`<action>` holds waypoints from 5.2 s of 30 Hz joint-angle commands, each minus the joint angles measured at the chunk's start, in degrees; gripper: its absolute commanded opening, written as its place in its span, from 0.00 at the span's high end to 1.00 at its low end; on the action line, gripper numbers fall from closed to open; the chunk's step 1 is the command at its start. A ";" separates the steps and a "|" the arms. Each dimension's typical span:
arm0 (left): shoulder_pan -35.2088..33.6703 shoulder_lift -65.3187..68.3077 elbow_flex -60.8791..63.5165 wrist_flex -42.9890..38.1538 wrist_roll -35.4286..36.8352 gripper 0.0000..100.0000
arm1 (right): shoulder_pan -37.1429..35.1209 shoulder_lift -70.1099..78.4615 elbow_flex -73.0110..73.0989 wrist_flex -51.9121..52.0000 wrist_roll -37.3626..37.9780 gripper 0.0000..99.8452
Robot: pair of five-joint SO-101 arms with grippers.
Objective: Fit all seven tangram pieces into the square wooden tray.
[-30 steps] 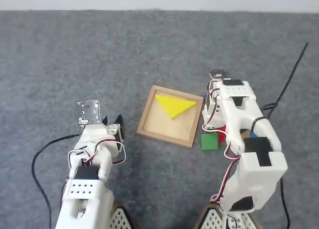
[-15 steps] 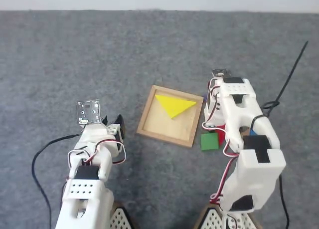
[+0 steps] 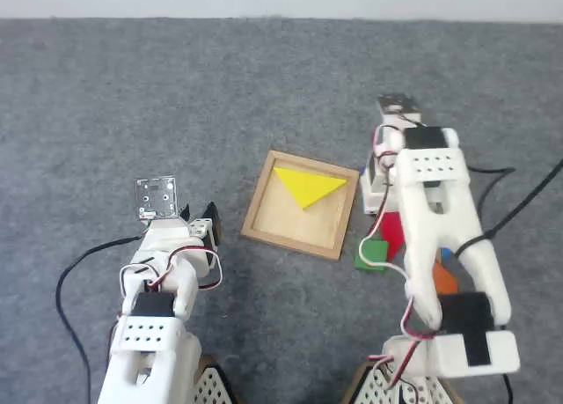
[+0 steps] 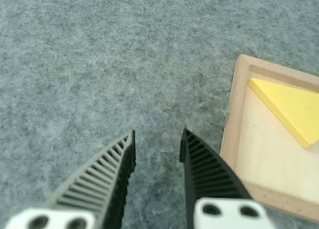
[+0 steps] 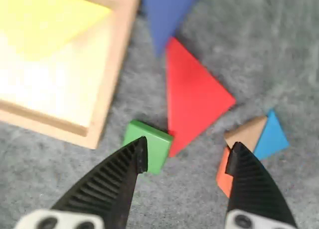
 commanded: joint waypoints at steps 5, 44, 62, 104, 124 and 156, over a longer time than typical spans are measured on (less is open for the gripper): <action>-0.35 -0.79 -0.75 0.44 0.44 0.85 | 0.04 7.43 -1.85 -3.91 3.78 0.65; -0.35 -0.79 -0.75 0.44 0.44 0.85 | 3.03 25.36 -15.65 -2.95 20.66 0.56; -0.35 -0.79 -0.75 0.44 0.44 0.85 | 2.68 34.42 -17.41 -6.81 25.58 0.67; -0.35 -0.79 -0.75 0.44 0.44 0.85 | 6.20 22.20 -3.25 -16.13 16.44 0.74; -0.35 -0.79 -0.75 0.44 0.44 0.85 | 6.46 25.36 -6.95 -14.37 12.75 0.99; -0.35 -0.79 -0.75 0.44 0.44 0.85 | -17.98 40.66 -53.63 -1.54 2.29 0.99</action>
